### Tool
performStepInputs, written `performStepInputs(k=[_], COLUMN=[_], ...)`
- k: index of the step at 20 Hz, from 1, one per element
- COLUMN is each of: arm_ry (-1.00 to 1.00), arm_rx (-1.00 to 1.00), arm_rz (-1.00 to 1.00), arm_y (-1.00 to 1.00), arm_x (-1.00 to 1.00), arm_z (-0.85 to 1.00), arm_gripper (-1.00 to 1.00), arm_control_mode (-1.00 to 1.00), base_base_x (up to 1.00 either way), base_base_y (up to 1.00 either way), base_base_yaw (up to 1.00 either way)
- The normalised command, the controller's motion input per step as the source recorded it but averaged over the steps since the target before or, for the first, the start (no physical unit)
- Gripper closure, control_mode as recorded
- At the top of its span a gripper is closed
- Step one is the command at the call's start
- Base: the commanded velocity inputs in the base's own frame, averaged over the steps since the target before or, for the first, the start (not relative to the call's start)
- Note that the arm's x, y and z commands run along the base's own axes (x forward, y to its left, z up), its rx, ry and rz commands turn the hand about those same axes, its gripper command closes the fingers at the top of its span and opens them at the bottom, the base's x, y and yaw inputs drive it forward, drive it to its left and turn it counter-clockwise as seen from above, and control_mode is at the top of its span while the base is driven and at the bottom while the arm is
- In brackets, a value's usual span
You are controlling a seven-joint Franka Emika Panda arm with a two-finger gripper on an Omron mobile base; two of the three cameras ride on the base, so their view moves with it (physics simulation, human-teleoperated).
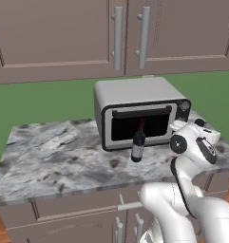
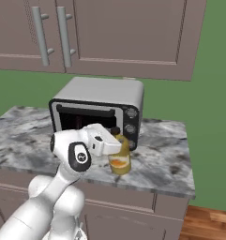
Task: There is a wine glass and glass cup on the dining counter. Place the wine bottle next to the wine glass and the juice bottle next to the glass cup.
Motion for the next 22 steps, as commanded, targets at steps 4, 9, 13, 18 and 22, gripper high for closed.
performStepInputs(k=[4, 9, 13, 18, 22], arm_ry=[0.13, 0.07, -0.02, -0.13, -0.13], arm_rx=[0.0, 0.03, 0.04, 0.0, 0.0], arm_rz=[0.0, 0.0, 0.01, 0.01, 0.0], arm_y=[0.3, 0.35, 0.37, 0.33, 0.31], arm_x=[-0.33, -0.34, -0.35, -0.33, -0.28], arm_z=[0.42, 0.37, 0.36, 0.35, 0.27], arm_gripper=[1.0, 1.0, 1.0, 1.0, 1.0], arm_control_mode=[-1.0, -1.0, -1.0, -1.0, -1.0], base_base_x=[0.0, 0.0, 0.0, 0.0, 0.0], base_base_y=[0.0, 0.0, 0.0, 0.0, 0.0], base_base_yaw=[0.0, 0.0, 0.0, 0.0, 0.0])
